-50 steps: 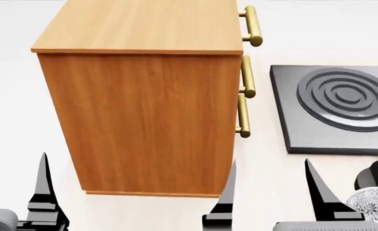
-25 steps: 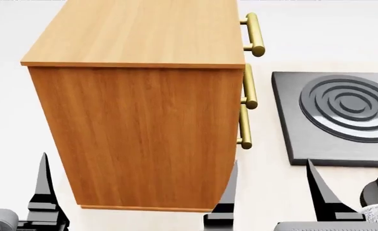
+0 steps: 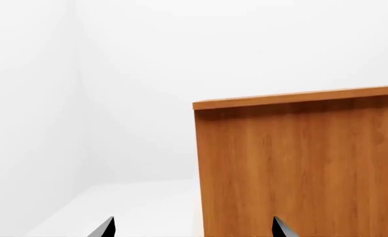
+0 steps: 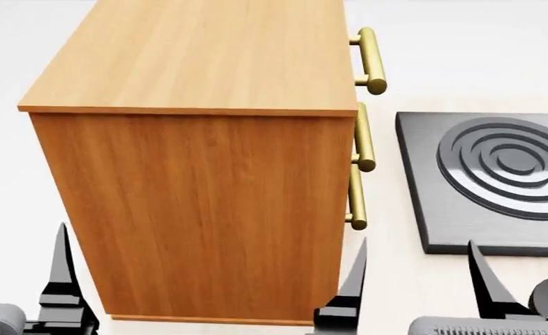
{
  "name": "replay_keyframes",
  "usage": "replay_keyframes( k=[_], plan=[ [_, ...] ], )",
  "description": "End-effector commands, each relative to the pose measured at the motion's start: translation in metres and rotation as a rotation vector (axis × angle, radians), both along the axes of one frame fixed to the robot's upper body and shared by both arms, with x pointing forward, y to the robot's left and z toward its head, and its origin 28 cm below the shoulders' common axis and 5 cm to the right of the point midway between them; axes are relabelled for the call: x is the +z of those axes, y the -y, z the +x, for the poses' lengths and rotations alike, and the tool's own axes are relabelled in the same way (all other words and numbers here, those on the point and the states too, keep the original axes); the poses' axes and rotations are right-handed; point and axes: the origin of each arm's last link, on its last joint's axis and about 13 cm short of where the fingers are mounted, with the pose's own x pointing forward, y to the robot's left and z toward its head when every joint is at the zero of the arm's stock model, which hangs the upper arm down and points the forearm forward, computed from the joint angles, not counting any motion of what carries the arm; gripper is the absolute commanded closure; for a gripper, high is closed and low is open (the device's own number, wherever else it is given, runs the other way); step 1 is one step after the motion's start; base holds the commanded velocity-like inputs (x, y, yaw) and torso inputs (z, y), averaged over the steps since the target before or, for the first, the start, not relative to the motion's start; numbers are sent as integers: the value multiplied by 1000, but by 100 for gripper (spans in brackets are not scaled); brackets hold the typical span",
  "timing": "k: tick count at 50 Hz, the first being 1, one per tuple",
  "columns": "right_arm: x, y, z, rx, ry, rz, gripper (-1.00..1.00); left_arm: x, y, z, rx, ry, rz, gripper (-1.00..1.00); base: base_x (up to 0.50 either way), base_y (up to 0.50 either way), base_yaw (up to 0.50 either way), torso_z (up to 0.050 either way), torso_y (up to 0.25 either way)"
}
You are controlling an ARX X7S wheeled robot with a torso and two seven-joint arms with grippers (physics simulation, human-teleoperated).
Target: Put the bowl on the top of the cabinet.
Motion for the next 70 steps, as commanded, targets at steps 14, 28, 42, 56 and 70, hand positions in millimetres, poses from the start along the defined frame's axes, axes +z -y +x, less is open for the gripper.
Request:
replay_keyframes(
  k=[14,28,42,56,70],
  plan=[
    [22,41,-53,-120,-253,-256,-100,-3,2,6,0,-15,-5,-100,0,0,0,0,0],
    [7,57,-78,-206,-412,-365,-100,-1,3,4,-5,-11,-6,-100,0,0,0,0,0],
    [-3,59,-91,-163,-528,-356,-100,3,4,4,-4,-3,2,-100,0,0,0,0,0],
    [-12,63,-87,-161,-554,-359,-100,2,5,3,-4,-2,6,-100,0,0,0,0,0],
    [-21,67,-82,-168,-565,-348,-100,2,6,3,-4,-3,10,-100,0,0,0,0,0]
  ],
)
